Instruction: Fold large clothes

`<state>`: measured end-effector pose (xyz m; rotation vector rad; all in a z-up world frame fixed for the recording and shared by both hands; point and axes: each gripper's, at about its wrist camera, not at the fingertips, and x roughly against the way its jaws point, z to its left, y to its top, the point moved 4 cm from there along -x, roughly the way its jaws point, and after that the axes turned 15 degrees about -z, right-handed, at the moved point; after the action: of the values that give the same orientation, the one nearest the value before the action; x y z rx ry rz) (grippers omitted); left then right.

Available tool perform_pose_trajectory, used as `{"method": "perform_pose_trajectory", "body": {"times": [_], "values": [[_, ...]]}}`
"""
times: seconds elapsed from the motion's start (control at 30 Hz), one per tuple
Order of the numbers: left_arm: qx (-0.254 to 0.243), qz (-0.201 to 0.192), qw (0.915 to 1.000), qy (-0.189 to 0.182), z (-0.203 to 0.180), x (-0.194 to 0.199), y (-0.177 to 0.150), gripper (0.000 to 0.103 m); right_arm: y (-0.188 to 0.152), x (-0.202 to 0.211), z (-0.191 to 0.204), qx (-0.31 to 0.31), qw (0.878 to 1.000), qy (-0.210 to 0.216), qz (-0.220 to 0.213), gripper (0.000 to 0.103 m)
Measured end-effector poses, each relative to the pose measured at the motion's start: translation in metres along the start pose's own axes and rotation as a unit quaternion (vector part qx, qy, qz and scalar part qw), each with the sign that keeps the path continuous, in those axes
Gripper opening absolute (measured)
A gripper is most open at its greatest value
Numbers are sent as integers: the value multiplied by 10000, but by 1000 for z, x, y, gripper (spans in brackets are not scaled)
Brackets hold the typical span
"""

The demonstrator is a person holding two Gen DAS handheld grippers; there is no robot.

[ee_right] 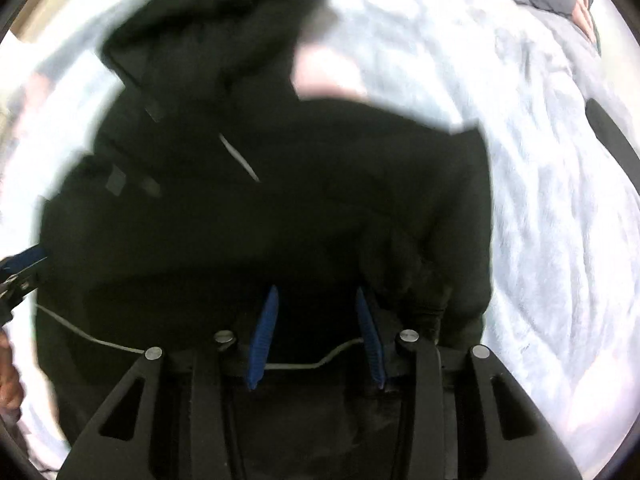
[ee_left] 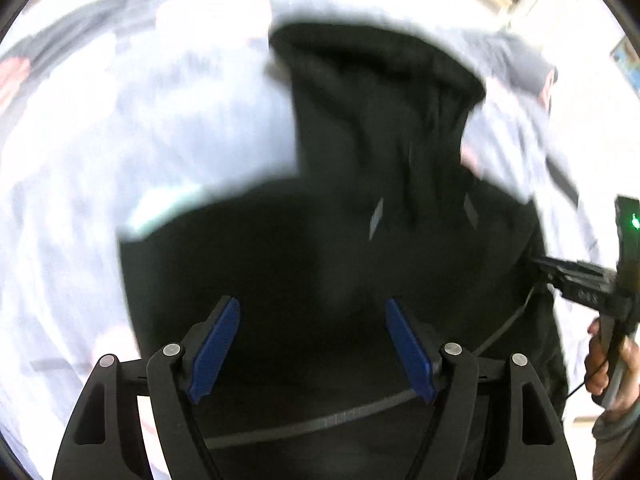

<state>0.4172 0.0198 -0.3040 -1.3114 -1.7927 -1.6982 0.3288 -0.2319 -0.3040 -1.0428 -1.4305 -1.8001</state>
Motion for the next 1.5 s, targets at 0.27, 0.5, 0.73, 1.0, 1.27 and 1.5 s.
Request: {"method": "perform_pose_trajectory", "body": {"times": [0.27,0.5,0.73,1.0,1.27,1.5], "values": [[270,-719,9970,121,24,-50,117,77,114,4,-4,-236,9946,233,-987,45],[624,-575,9964,-80,41,-108,154,77,187,-45,5,-665,9907,262,-1158,49],[485,-334,9981,186,47,-160,155,21,202,-106,5,-651,9953,-12,-714,45],[2021,-265,9767,-667,108,-175,122,22,182,-100,-27,-809,9911,289,-1018,7],[1336,-266,9891,-559,104,-164,122,42,154,-155,-35,-876,9951,337,-298,15],[376,-985,9939,-321,87,-75,130,56,162,-73,-34,-483,9941,479,-840,38]]}}
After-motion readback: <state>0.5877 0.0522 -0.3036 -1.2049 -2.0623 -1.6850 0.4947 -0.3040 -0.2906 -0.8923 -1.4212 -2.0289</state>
